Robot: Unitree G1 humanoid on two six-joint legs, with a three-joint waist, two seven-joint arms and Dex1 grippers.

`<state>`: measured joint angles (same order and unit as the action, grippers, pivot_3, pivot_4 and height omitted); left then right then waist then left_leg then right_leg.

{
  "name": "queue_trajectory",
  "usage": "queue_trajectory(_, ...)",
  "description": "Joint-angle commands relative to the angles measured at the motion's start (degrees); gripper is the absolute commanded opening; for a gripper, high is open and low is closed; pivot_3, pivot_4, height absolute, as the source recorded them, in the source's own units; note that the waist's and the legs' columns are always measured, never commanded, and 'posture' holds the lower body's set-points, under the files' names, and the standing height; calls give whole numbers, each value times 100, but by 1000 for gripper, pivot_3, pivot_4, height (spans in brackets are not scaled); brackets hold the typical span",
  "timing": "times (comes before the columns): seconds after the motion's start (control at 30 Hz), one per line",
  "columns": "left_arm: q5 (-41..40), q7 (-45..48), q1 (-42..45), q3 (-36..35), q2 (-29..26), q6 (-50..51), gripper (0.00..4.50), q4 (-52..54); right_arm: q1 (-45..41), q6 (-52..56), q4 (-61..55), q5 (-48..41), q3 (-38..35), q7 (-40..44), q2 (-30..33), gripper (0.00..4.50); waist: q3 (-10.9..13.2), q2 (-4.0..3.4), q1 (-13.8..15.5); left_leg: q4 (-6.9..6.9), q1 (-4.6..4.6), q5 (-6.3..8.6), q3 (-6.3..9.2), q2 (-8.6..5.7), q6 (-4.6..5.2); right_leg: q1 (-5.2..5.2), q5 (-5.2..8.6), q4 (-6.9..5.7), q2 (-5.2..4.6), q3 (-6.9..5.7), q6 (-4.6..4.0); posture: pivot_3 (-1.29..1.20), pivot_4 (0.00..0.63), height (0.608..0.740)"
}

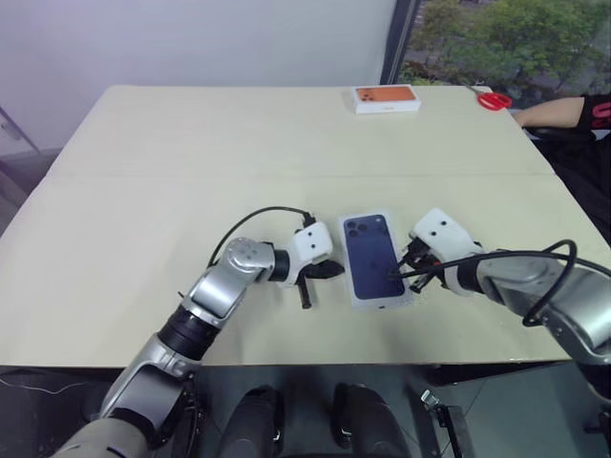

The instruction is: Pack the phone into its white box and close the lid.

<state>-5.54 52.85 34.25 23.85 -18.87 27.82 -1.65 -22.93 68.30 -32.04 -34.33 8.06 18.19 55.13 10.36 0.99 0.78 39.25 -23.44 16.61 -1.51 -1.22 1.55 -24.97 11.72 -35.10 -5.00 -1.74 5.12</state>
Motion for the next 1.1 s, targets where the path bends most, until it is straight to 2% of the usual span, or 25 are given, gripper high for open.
queue_trajectory(0.03, -56, 34, 48, -108, 0, -125, 0, 137, -5, 31, -205, 148, -173, 89, -42, 31, 0, 0, 0, 0, 0, 0, 0, 0, 0, 0, 0, 0, 0, 0, 0, 0, 150, 740)
queue_trajectory(0.3, -105, -25, 26, -178, 46, -92, 0, 125, 39, 76, -225, 355, -195, 222, -123, 31, 0, 0, -1, 0, 0, 0, 0, 0, 0, 0, 0, -1, 1, 0, 0, 0, 150, 740)
queue_trajectory(0.6, 146, 69, 44, 89, -74, -209, 0, 18, 31, 122, -243, 543, -214, 337, -201, 31, 0, 0, -2, 0, 1, 0, 0, 0, 0, 0, 0, -2, 3, -1, 0, 0, 150, 740)
queue_trajectory(1.1, 155, -153, 107, -31, 394, -446, 0, -100, 52, 208, -272, 730, -243, 447, -314, 31, 0, 0, 5, 2, 1, 0, 0, -3, 0, 0, -1, -4, 2, -1, 1, 0, 150, 740)
